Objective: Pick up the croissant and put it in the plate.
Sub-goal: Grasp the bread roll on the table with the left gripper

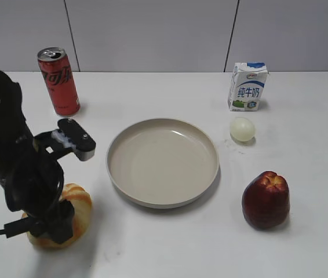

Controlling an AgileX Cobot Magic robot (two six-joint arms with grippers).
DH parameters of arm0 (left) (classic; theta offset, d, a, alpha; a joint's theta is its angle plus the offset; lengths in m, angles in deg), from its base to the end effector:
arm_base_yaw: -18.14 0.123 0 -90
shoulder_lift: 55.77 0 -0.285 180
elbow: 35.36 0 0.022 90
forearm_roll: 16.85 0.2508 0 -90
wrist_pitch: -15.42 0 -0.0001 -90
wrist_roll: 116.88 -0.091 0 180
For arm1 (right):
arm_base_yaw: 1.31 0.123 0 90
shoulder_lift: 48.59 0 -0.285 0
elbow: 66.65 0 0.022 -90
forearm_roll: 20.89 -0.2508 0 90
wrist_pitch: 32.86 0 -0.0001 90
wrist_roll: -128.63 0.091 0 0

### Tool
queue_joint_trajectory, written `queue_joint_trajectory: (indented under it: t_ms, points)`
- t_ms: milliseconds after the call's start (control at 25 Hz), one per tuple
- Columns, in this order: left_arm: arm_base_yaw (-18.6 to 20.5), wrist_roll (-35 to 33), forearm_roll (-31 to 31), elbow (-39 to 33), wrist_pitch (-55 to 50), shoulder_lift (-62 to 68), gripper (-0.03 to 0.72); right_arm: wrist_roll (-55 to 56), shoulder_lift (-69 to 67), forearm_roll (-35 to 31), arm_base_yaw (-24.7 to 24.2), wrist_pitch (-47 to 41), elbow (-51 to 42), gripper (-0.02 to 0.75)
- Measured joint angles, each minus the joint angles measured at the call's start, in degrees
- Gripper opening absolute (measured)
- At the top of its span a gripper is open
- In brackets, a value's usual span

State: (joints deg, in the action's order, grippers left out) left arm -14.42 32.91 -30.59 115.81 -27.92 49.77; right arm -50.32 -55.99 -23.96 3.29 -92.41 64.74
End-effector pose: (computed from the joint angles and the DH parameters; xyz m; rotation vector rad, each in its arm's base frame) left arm 0.2245 -0.1610 0.1483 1.3793 2.7699 -0.2615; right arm -0.0053 0.0038 0.2789 -0.0645 2.0170 0.1265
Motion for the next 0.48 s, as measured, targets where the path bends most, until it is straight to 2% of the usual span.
queue_joint_trajectory:
  t_ms: [240,320,440,480]
  points:
    - [0.0,0.0,0.1,0.5,2.1,5.2,0.626,0.0,0.0,0.0,0.0,0.0,0.0,0.588]
    - [-0.1,0.0,0.1,0.5,2.2,5.5,0.599,0.0,0.0,0.0,0.0,0.0,0.0,0.588]
    - [-0.1,0.0,0.4,0.6,2.3,5.5,0.502,0.0,0.0,0.0,0.0,0.0,0.0,0.588]
    - [-0.1,0.0,0.7,0.6,2.5,5.6,0.447,0.0,0.0,0.0,0.0,0.0,0.0,0.588]
